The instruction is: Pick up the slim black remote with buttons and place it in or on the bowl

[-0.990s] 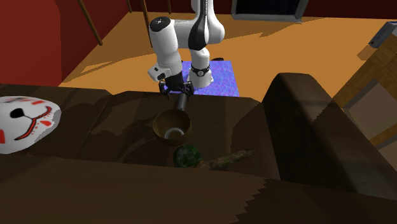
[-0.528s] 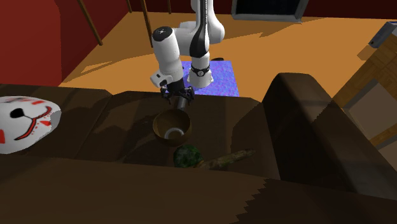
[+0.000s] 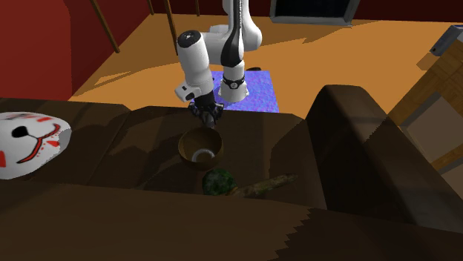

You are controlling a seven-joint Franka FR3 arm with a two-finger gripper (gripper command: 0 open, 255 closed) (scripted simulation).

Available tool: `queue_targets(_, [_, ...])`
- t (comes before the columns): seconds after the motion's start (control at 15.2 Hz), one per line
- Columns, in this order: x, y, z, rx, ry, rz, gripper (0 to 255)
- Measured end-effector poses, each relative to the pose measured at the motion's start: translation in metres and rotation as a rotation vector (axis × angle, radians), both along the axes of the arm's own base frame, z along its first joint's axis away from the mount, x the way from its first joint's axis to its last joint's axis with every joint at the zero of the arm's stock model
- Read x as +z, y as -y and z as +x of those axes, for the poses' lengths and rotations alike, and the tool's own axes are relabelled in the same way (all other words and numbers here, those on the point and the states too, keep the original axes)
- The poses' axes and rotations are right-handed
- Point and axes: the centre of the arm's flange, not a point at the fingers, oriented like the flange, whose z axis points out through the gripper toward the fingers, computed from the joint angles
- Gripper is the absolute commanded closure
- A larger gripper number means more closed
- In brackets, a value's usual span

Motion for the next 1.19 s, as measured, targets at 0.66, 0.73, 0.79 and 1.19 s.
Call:
queue_targets(0.66, [0.009,-0.002,-0.001,0.003,-0.004,0.001,255])
queue_targets(0.73, [0.014,-0.002,0.000,0.003,-0.004,0.001,255])
queue_targets(0.79, [0.018,-0.001,0.000,0.003,-0.004,0.002,255])
queue_targets(1.19, [0.051,-0.001,-0.001,0.003,-0.004,0.002,255])
